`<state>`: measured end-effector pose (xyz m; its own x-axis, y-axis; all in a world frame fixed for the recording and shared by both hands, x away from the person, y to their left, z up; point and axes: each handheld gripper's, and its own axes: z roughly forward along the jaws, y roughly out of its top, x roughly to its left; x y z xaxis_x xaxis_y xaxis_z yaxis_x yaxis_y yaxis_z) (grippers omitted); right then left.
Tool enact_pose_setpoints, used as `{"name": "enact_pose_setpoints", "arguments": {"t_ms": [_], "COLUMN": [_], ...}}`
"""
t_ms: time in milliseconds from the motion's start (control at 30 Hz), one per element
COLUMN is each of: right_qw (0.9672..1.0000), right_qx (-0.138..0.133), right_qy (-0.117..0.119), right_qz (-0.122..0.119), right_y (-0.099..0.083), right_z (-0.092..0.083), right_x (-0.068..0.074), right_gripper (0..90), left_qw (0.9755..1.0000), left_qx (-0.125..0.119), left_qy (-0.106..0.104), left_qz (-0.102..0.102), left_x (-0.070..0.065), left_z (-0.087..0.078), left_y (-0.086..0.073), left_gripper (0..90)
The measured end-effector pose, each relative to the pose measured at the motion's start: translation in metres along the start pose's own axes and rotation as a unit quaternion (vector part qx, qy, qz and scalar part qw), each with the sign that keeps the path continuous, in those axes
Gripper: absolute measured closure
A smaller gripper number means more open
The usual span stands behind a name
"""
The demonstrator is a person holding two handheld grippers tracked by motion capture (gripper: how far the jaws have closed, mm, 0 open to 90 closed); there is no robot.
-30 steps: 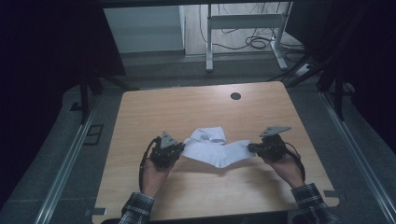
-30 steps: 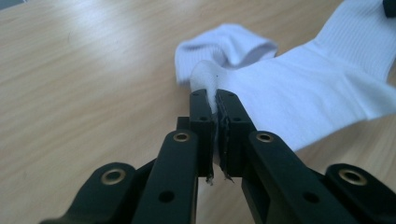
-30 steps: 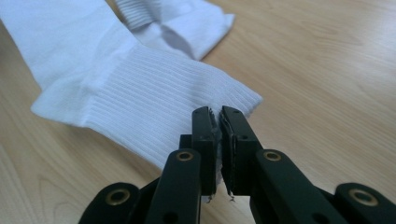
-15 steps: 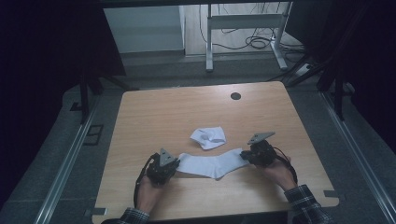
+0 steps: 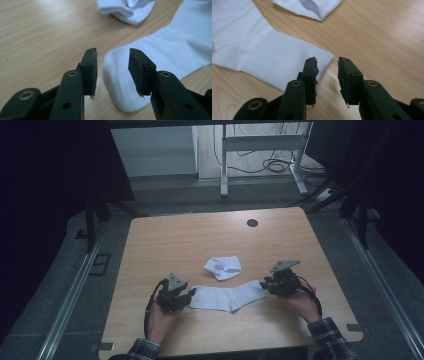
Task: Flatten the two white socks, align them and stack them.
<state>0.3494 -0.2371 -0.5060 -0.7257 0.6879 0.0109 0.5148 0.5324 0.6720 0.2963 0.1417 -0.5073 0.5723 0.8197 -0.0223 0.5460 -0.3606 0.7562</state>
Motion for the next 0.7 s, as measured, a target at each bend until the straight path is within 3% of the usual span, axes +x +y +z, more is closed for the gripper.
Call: {"name": "enact_pose_setpoints", "arguments": {"t_ms": [333,700], "right_qw": [0.9996,0.9984], "right_qx": [-0.007,-0.006], "right_qy": [-0.022,-0.047], "right_qz": [0.017,0.033], "right_y": [-0.009,-0.024], "right_z": [-0.002,0.0], "right_x": [-0.017,-0.037], "right_gripper": [59.2,53.7], "left_qw": [0.9996,0.999], "left_qx": [-0.016,-0.019], "left_qy": [-0.013,-0.029], "left_qz": [-0.02,-0.029], "left_x": [0.011,0.015], "left_z": [0.011,0.039], "left_y": [0.02,0.051], "left_gripper": [52.5,50.6]}}
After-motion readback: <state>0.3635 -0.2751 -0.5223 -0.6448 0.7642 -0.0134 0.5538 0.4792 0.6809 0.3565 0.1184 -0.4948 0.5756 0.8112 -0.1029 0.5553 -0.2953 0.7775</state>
